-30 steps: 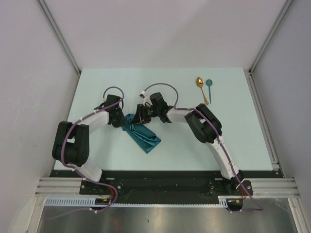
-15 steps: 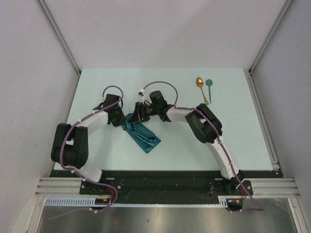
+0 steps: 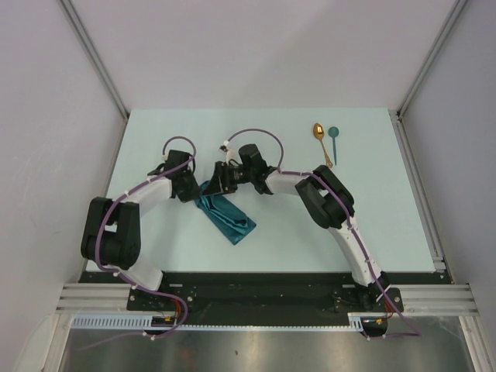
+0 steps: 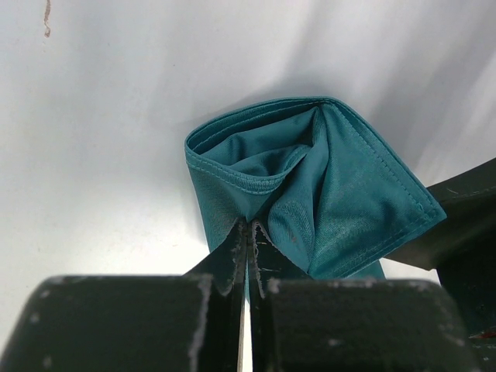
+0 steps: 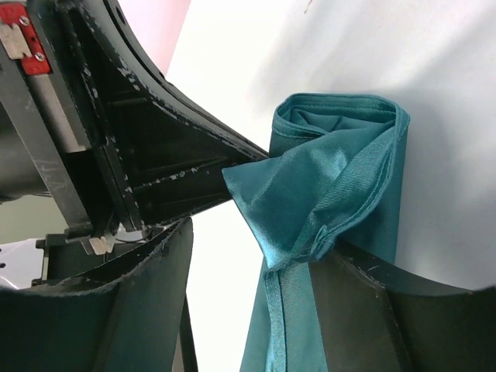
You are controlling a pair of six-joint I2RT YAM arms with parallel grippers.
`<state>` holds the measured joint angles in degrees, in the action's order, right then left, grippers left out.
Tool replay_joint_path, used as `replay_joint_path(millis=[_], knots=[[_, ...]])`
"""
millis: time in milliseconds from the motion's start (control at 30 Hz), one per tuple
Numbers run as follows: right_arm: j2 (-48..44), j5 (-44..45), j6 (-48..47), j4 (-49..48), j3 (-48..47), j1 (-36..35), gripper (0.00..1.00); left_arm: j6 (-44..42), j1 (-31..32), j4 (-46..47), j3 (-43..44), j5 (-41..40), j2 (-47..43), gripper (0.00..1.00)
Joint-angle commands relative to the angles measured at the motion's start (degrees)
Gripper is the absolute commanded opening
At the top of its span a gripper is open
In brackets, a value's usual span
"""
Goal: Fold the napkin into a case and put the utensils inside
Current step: Grasp the top corner of the smaller rectangle folded napkin from the folded napkin.
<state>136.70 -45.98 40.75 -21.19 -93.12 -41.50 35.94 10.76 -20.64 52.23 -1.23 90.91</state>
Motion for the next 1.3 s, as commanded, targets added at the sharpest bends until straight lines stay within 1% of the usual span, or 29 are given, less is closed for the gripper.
replay_joint_path(millis=[0,67,133,167,300,433,567,733,833,967,1000,1033,1067,1167,1267], knots=[[-2.76,-0.87,-1.47,0.27,-1.98,0.01,0.63,-0.17,-0.66,0.69,0.60,0.71,-2.85,0.00],[-2.24,-1.13,-1.72,0.97,-2.59,0.10,0.62,0.00,-1.09,1.13,0.25,0.80,-3.02,0.00],[-2.14,-1.22,-3.30,3.16,-2.86,0.10,0.59,0.09,-1.53,1.31,0.16,2.90,-3.11,0.00],[-2.40,-1.05,-5.31,3.69,-2.51,0.10,0.60,0.09,-1.71,1.48,0.07,3.34,-3.02,0.00],[-2.93,-1.49,-5.68,1.77,-1.62,0.89,0.63,0.79,-2.50,2.62,-0.46,5.98,-2.41,0.00],[-2.32,-0.60,-8.58,7.55,-5.48,1.07,0.63,0.97,-3.03,2.54,-0.55,6.60,-1.88,0.00],[-2.93,-0.17,-10.16,9.59,-6.55,0.54,0.63,0.79,-3.12,2.36,-0.37,6.60,-2.40,0.00],[-2.24,-1.83,-8.16,7.58,-6.81,0.10,0.61,0.62,-3.21,2.19,-0.46,6.33,-2.85,0.00],[-0.39,-3.41,-7.27,7.30,-8.56,-0.77,0.57,0.44,-3.38,2.10,-0.55,5.89,-2.93,0.00],[1.02,-3.34,-11.38,13.18,-12.16,-1.66,0.57,0.36,-3.56,2.19,-0.72,5.89,-3.20,0.00],[2.24,-3.33,-12.18,17.80,-13.48,-1.75,0.57,0.36,-3.64,2.45,-0.81,6.15,-3.11,0.00],[3.03,-3.59,-12.80,19.33,-16.10,-1.57,0.57,0.36,-3.65,2.36,-0.81,6.24,-3.02,0.00],[3.22,-4.12,-12.02,19.17,-15.69,-1.05,0.57,0.53,-3.65,2.45,-0.72,6.42,-2.85,0.00],[1.20,-4.65,-8.69,12.95,-11.12,-0.17,0.56,0.62,-3.73,2.54,-0.72,6.68,-2.76,0.00],[2.16,-6.66,-7.10,11.09,-12.08,-0.25,0.53,0.62,-3.82,2.80,-0.81,7.03,-3.02,0.00]])
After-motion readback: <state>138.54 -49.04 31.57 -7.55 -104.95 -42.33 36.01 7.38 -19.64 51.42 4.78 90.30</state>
